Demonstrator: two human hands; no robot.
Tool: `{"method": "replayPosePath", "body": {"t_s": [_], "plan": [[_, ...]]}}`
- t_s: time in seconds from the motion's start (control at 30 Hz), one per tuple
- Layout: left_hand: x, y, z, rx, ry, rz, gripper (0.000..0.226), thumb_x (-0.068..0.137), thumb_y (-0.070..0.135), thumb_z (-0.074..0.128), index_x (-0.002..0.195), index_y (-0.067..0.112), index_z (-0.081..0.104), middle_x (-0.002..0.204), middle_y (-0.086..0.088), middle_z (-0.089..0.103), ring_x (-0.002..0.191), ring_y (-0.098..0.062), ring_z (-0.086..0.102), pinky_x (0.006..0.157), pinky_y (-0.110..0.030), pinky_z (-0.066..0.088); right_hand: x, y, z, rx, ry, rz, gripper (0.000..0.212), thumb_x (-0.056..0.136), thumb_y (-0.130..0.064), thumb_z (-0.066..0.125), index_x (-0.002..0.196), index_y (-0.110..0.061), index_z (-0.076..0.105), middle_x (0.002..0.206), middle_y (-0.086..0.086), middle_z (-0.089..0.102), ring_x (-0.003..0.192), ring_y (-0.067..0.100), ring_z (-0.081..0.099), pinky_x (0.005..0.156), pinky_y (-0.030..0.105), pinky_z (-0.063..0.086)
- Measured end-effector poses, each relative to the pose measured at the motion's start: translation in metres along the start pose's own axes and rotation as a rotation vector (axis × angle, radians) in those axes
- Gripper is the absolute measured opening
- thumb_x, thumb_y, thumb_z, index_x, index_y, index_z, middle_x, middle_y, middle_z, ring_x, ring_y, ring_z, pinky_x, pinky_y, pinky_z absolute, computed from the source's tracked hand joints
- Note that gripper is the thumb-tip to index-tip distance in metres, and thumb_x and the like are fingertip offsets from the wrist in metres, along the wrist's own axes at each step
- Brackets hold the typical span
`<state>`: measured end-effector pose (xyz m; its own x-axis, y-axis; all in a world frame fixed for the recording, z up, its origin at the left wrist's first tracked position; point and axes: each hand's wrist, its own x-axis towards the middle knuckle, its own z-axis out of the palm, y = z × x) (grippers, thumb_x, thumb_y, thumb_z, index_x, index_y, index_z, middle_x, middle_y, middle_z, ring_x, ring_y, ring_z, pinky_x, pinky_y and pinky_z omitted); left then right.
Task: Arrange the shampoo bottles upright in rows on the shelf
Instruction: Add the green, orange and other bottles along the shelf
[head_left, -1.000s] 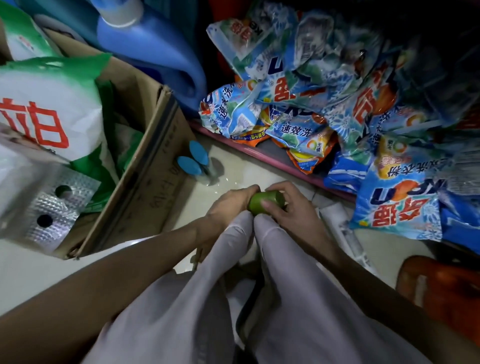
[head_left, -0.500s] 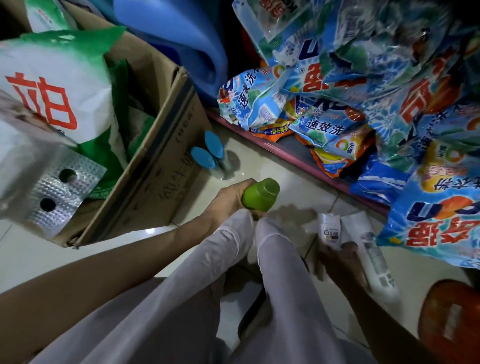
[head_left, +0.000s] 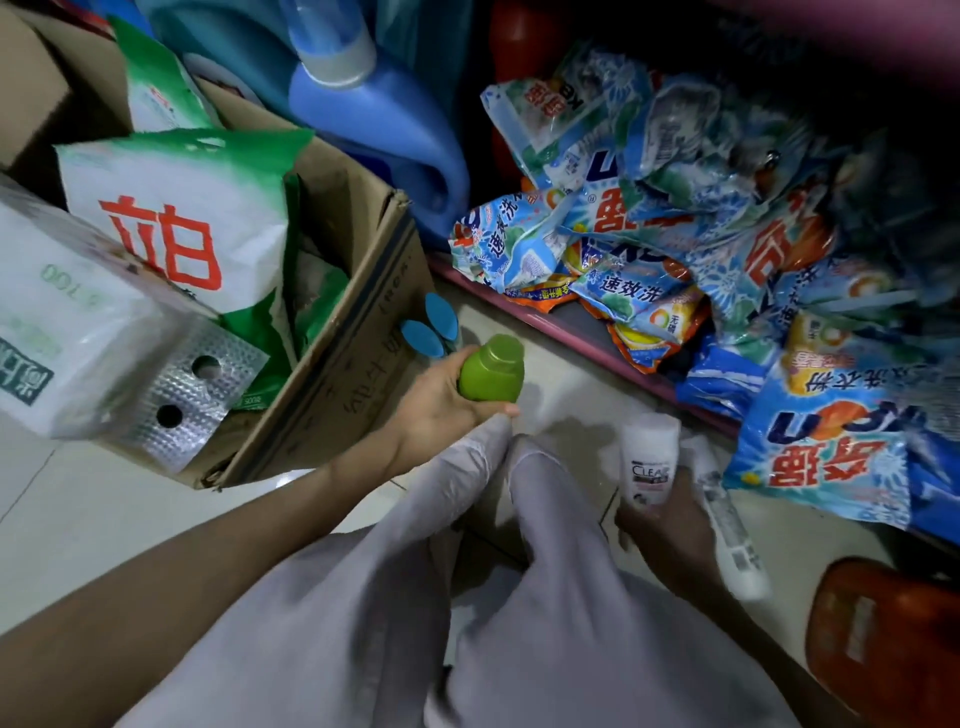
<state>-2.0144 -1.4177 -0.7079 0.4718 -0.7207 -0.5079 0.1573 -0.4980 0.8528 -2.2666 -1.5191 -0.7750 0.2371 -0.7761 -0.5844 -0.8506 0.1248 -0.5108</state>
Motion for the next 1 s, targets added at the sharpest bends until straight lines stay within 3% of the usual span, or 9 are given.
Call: {"method": "replayPosePath", "body": {"t_s": [0.1, 0.17, 0.27, 0.33, 0.43, 0.57, 0.67, 0.8, 1.0], "plan": [[-0.022, 0.034, -0.013, -0.044, 0.067, 0.062, 0.046, 0.073, 0.008, 0.08, 0.112, 0.007, 0.057, 0.1, -0.019, 0.064, 0.09, -0.027, 0.059, 0.093, -0.051, 0.049, -0.033, -0.031, -0.035, 0.09, 0.155, -0.151, 0.067, 0.068, -0.013, 0.08, 0.12, -0.02, 0.039, 0.104, 0.002, 0.062, 0.088, 0.023, 0.061, 0.073, 0.03, 0.047], [-0.038, 0.06, -0.019, -0.063, 0.098, 0.118, 0.046, 0.072, 0.012, 0.081, 0.112, 0.011, 0.057, 0.105, -0.024, 0.064, 0.097, -0.037, 0.062, 0.092, -0.06, 0.047, -0.058, -0.056, -0.064, 0.242, 0.223, -0.261, 0.06, 0.069, -0.012, 0.081, 0.112, -0.025, 0.041, 0.096, -0.009, 0.065, 0.085, 0.015, 0.064, 0.074, 0.029, 0.047], [-0.064, 0.102, -0.025, -0.07, 0.143, 0.275, 0.036, 0.072, 0.014, 0.081, 0.101, 0.021, 0.061, 0.087, 0.0, 0.067, 0.082, -0.016, 0.062, 0.08, -0.042, 0.054, -0.103, -0.09, -0.111, 0.399, 0.306, -0.406, 0.054, 0.068, -0.006, 0.082, 0.108, -0.014, 0.047, 0.08, -0.015, 0.066, 0.07, -0.005, 0.063, 0.066, 0.013, 0.05], [-0.085, 0.131, -0.027, -0.011, 0.151, 0.379, 0.036, 0.067, 0.028, 0.083, 0.096, 0.028, 0.062, 0.086, 0.01, 0.068, 0.079, -0.007, 0.061, 0.079, -0.032, 0.054, -0.128, -0.116, -0.147, 0.456, 0.35, -0.519, 0.055, 0.067, -0.011, 0.084, 0.111, -0.011, 0.05, 0.088, -0.01, 0.068, 0.074, -0.004, 0.065, 0.065, 0.007, 0.049], [-0.113, 0.163, -0.024, 0.012, 0.157, 0.502, 0.044, 0.06, 0.044, 0.08, 0.096, 0.028, 0.063, 0.094, 0.003, 0.07, 0.086, -0.012, 0.062, 0.087, -0.043, 0.054, -0.152, -0.153, -0.208, 0.489, 0.497, -0.719, 0.058, 0.067, -0.016, 0.084, 0.11, -0.025, 0.047, 0.098, -0.015, 0.064, 0.084, -0.009, 0.064, 0.073, 0.006, 0.048], [-0.141, 0.195, -0.012, 0.045, 0.128, 0.625, 0.042, 0.061, 0.051, 0.078, 0.097, 0.037, 0.063, 0.093, 0.013, 0.071, 0.086, -0.007, 0.065, 0.086, -0.041, 0.055, -0.164, -0.185, -0.276, 0.331, 0.696, -0.836, 0.07, 0.072, -0.028, 0.081, 0.126, -0.019, 0.037, 0.111, -0.013, 0.058, 0.09, -0.011, 0.057, 0.076, -0.003, 0.041], [-0.154, 0.215, -0.002, 0.052, 0.121, 0.664, 0.038, 0.063, 0.05, 0.079, 0.096, 0.04, 0.062, 0.093, 0.009, 0.07, 0.088, -0.013, 0.066, 0.084, -0.045, 0.055, -0.155, -0.195, -0.306, 0.221, 0.775, -0.81, 0.067, 0.076, -0.028, 0.078, 0.126, -0.014, 0.035, 0.114, -0.003, 0.058, 0.089, -0.002, 0.055, 0.075, 0.01, 0.044], [-0.165, 0.234, 0.013, 0.046, 0.076, 0.682, 0.039, 0.066, 0.044, 0.08, 0.101, 0.042, 0.062, 0.095, 0.011, 0.07, 0.091, -0.012, 0.067, 0.084, -0.04, 0.056, -0.132, -0.197, -0.319, 0.239, 0.704, -0.741, 0.063, 0.081, -0.022, 0.075, 0.127, -0.012, 0.034, 0.12, 0.013, 0.059, 0.101, 0.029, 0.063, 0.087, 0.047, 0.054], [-0.172, 0.251, 0.027, 0.022, -0.011, 0.697, 0.034, 0.076, 0.034, 0.077, 0.105, 0.041, 0.06, 0.098, 0.02, 0.069, 0.09, 0.002, 0.065, 0.074, -0.016, 0.053, -0.112, -0.194, -0.318, 0.329, 0.646, -0.61, 0.06, 0.082, -0.02, 0.073, 0.124, -0.011, 0.031, 0.117, 0.015, 0.059, 0.102, 0.032, 0.063, 0.085, 0.051, 0.055]]}}
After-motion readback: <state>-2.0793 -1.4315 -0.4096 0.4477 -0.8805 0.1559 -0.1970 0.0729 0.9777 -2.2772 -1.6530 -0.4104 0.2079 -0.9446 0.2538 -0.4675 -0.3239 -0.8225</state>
